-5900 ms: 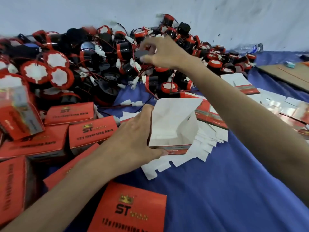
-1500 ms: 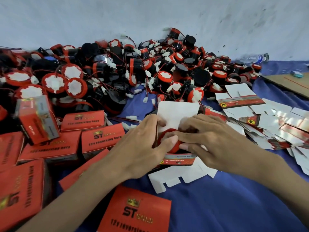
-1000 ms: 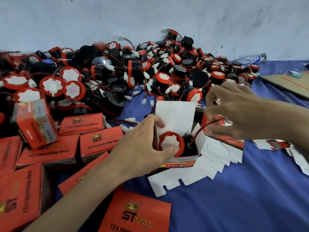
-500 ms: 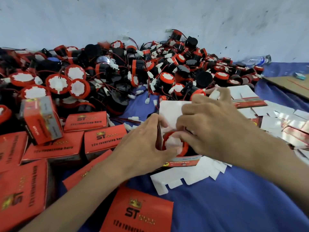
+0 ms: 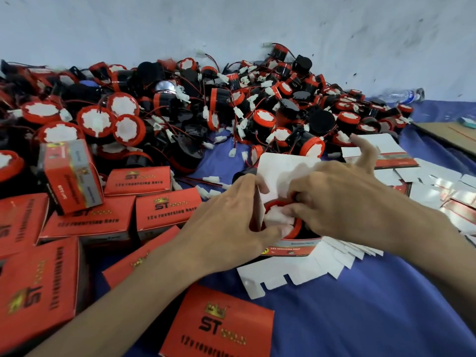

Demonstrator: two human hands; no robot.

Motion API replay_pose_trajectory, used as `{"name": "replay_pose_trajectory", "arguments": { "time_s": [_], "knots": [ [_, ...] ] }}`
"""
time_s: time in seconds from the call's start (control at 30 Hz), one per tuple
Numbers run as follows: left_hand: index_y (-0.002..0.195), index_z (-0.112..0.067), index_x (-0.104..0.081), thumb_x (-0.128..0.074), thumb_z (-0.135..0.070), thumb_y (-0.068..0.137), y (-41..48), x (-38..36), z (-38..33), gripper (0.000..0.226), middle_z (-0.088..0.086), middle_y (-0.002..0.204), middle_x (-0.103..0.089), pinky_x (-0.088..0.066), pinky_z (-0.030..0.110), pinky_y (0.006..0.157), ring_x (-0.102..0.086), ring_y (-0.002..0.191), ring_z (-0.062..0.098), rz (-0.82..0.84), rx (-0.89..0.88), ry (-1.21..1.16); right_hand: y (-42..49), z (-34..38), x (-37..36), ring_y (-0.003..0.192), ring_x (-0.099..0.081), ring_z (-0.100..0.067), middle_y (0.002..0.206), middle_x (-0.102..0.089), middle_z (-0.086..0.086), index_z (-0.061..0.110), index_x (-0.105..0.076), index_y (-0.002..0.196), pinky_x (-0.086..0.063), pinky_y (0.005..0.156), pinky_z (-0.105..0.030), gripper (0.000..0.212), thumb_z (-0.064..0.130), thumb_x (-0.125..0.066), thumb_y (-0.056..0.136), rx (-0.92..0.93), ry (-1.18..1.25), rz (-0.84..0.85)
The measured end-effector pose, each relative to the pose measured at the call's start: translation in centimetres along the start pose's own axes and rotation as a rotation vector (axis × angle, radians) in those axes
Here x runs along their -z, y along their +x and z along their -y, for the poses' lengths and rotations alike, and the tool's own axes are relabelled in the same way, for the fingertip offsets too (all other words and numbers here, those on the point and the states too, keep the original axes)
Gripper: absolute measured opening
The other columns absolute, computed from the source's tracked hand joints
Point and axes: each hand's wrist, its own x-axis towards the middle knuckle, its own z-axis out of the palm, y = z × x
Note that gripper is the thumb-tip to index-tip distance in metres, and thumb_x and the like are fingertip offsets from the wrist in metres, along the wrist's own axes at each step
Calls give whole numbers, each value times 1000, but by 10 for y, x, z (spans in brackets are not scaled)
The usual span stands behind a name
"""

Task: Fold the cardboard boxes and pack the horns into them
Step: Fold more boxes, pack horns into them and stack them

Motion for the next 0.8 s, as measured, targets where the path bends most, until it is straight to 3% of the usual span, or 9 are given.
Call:
{"name": "replay_pose_trajectory", "arguments": {
  "time_s": [0.13, 0.27, 0.37, 0.43, 0.53, 0.63, 0.73, 0.8],
  "knots": [
    [105, -47, -24, -47, -79, 67, -1, -1, 0, 56, -20, 92, -52, -37, 20, 66, -50, 81, -3, 20, 13, 35, 7, -1, -8, 91, -59, -7, 77, -64, 10, 26, -64, 83, 12, 99, -45, 29, 35, -38, 96, 102, 99, 109],
    [104, -49, -22, -52, -77, 67, 0, 1, 0, 55, -18, 92, -55, -47, 29, 76, -54, 82, -3, 30, 37, 6, 4, -2, -14, 97, -59, -5, 85, -65, 13, 32, -63, 93, 14, 103, -41, 28, 30, -35, 96, 142, 148, 4],
    [104, -48, -24, -57, -75, 67, 1, 2, -1, 57, -22, 94, -51, -47, 32, 80, -55, 89, 4, 32, 54, 13, 2, -7, -8, 90, -58, 0, 79, -64, 20, 37, -60, 102, 5, 109, -36, 18, 38, -44, 94, 203, 181, -91],
    [102, -47, -24, -59, -74, 65, 2, 2, -2, 58, -23, 94, -50, -47, 32, 79, -54, 90, 6, 36, 69, 9, 3, -15, 4, 79, -55, 3, 70, -63, 24, 37, -64, 106, -10, 110, -28, 19, 42, -55, 89, 210, 251, -153],
    [99, -44, -25, -64, -73, 63, 2, 2, -2, 60, -19, 90, -53, -46, 31, 73, -52, 84, 1, 34, 77, -1, -2, -30, 26, 74, -57, 1, 61, -60, 25, 36, -69, 97, -42, 87, -25, 27, 45, -54, 77, 192, 427, -108],
    [98, -41, -25, -67, -71, 63, 2, 1, -2, 62, -18, 88, -50, -43, 30, 69, -49, 81, -1, 45, 85, -4, -10, -44, 40, 80, -59, 8, 68, -64, 31, 42, -68, 92, -40, 77, -12, 22, 44, -55, 74, 231, 494, 42],
    [97, -40, -24, -67, -70, 63, 2, 1, -2, 63, -17, 86, -48, -41, 30, 65, -48, 78, -1, 47, 89, -5, -13, -54, 44, 71, -61, 12, 64, -64, 30, 42, -70, 84, -39, 66, 1, 14, 40, -63, 73, 293, 516, 43],
    [96, -39, -23, -69, -68, 64, 2, 1, -2, 62, -16, 83, -47, -37, 28, 61, -47, 73, -1, 46, 88, -4, -15, -62, 48, 66, -64, 7, 66, -67, 25, 43, -70, 84, -39, 67, 2, 15, 49, -65, 71, 279, 596, 65]
  ]
}}
